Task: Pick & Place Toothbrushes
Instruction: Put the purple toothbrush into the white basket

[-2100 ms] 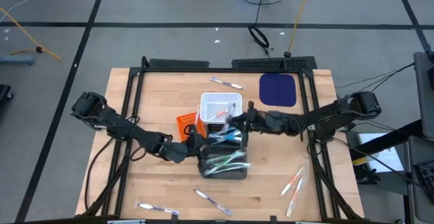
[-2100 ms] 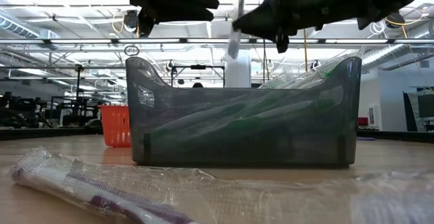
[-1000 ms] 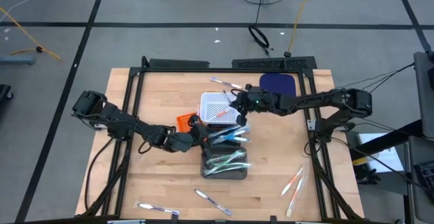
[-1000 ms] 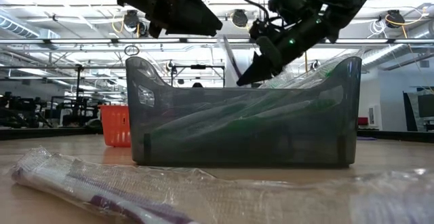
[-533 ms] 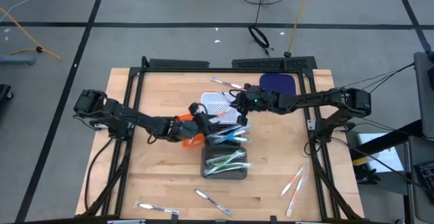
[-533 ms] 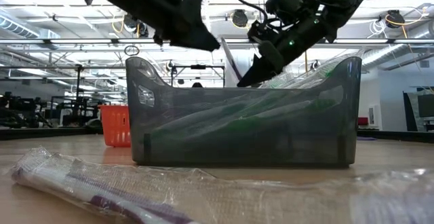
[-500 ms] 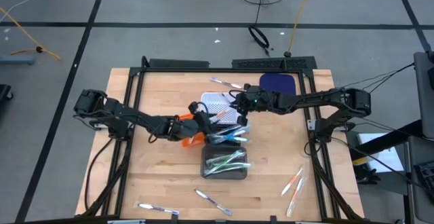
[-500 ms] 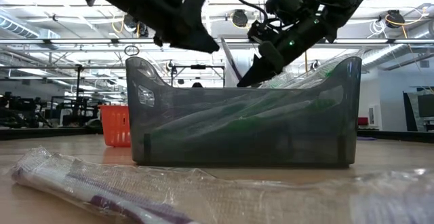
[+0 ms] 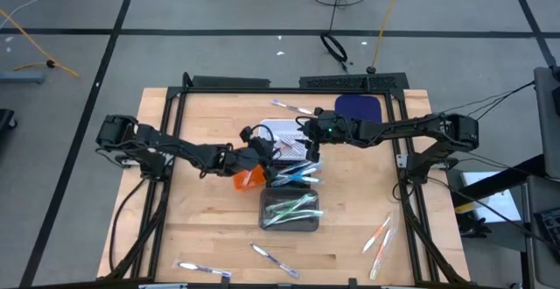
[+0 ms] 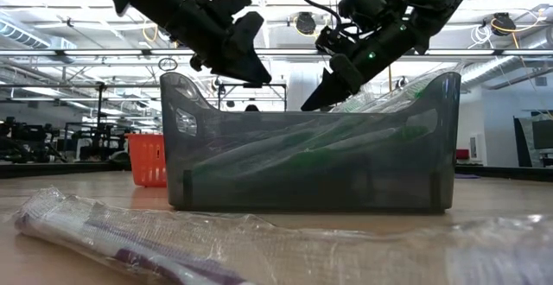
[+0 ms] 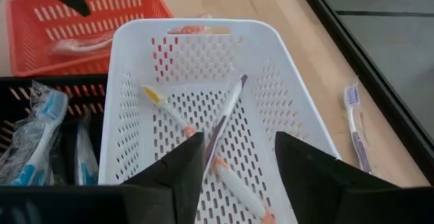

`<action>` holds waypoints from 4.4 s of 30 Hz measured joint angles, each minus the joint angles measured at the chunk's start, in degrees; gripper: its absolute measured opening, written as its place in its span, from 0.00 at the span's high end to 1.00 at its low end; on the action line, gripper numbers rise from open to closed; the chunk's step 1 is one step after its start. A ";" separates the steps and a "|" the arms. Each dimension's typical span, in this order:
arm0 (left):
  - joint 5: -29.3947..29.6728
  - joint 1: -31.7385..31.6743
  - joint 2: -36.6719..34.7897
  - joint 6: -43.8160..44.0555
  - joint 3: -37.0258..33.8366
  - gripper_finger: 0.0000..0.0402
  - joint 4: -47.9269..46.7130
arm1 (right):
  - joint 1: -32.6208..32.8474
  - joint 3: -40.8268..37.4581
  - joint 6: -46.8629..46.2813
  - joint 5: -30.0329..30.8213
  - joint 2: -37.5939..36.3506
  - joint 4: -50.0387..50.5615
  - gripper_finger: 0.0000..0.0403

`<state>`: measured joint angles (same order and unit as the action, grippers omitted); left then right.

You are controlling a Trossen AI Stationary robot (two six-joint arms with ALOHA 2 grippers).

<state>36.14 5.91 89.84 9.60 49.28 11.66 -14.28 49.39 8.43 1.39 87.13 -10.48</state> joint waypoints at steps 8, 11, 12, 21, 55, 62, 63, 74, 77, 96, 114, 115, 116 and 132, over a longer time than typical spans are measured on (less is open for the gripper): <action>-0.02 0.00 0.00 0.16 0.00 0.70 -1.23 | -0.18 -0.02 -0.15 -0.10 0.02 -1.61 0.60; -0.02 0.00 0.00 -0.27 0.00 0.70 -1.25 | -0.64 0.88 -0.17 -0.42 1.29 -1.99 0.60; 0.00 0.00 0.00 -0.53 0.00 0.70 -1.26 | -0.93 1.23 -0.17 -0.66 1.33 -1.42 0.60; 10.50 -3.65 0.00 -5.99 0.00 0.70 -1.16 | -4.39 12.86 1.50 -6.14 10.67 11.50 0.60; -0.76 -22.35 0.00 -13.51 -0.04 0.70 -4.27 | -5.99 25.35 -1.64 -10.60 21.38 20.30 0.60; -0.76 -22.34 0.00 -13.57 -0.04 0.70 -4.36 | -5.95 25.33 -1.71 -10.67 21.31 19.26 0.60; -0.76 -22.35 0.00 -13.57 -0.04 0.70 -4.49 | -5.97 25.33 -1.71 -10.67 21.31 19.03 0.60; -0.76 -22.34 0.00 -13.25 -0.04 0.70 -5.36 | -5.90 25.33 -1.73 -10.60 21.31 18.86 0.60; -0.76 -22.34 0.00 -11.94 -0.04 0.70 -6.25 | -5.90 25.33 -1.75 -10.57 21.31 18.90 0.60; 0.14 -23.69 0.02 -14.36 -0.04 0.70 -3.85 | -5.96 25.29 0.44 -10.47 21.15 19.36 0.60; -0.34 -31.61 0.04 -14.83 -0.04 0.70 9.67 | -8.67 25.24 -6.04 -18.61 19.94 20.56 0.60; -1.01 -31.38 0.04 -14.33 -0.04 0.70 9.43 | -8.58 25.24 -7.04 -20.61 19.96 20.78 0.60; -2.11 -31.27 0.04 -13.83 -0.04 0.70 9.29 | -8.57 25.24 -8.06 -22.90 19.96 20.68 0.60; -6.64 -30.72 0.04 -17.54 -0.04 0.70 4.66 | -6.23 22.71 -0.28 -18.69 19.96 22.29 0.60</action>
<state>29.50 -24.80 89.89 -7.94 49.23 16.32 -20.52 72.10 8.14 -17.30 107.09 11.81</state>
